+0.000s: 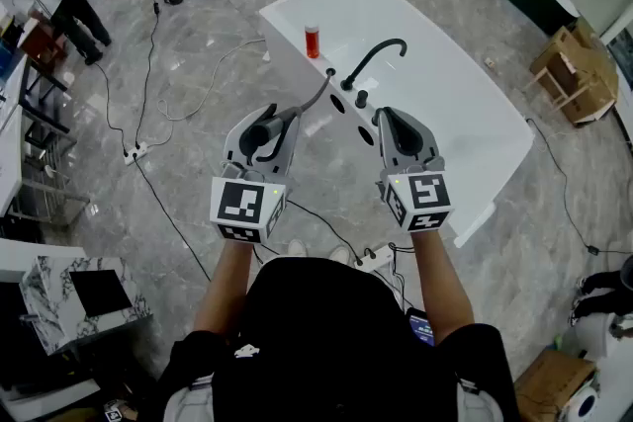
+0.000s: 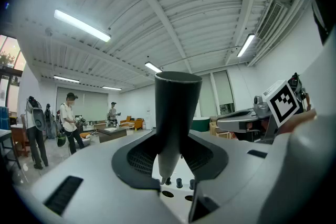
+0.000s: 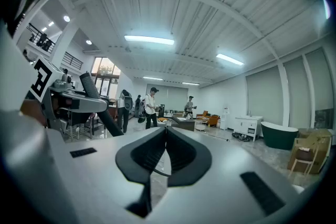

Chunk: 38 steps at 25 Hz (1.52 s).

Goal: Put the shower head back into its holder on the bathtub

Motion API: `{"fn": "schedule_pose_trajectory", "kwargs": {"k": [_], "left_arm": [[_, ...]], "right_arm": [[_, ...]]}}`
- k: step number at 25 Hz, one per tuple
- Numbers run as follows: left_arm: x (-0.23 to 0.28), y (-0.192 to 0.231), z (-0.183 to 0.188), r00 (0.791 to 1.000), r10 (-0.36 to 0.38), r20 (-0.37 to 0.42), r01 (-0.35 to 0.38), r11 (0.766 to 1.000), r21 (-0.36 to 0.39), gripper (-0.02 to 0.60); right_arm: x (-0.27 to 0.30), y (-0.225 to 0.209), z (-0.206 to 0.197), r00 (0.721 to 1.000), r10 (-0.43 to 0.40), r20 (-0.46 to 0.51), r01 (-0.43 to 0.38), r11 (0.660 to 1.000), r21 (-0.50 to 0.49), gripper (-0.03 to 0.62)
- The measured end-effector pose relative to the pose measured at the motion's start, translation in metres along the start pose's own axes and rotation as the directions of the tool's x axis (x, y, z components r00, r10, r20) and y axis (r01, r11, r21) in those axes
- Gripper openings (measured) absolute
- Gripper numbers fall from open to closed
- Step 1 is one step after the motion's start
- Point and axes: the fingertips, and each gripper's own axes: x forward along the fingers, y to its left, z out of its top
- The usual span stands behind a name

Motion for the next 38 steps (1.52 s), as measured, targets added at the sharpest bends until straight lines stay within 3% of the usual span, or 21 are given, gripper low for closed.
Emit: {"fn": "schedule_pose_trajectory", "kwargs": {"k": [25, 38], "left_arm": [[0.009, -0.050, -0.014, 0.999, 0.037, -0.018, -0.037, 0.999, -0.008, 0.143], [0.053, -0.015, -0.024, 0.999, 0.048, -0.015, -0.049, 0.995, -0.083, 0.144]], "right_arm": [[-0.026, -0.031, -0.027, 0.998, 0.055, 0.005, -0.055, 0.997, 0.047, 0.023], [0.023, -0.046, -0.043, 0.998, 0.057, -0.022, -0.056, 0.998, 0.025, 0.023]]}}
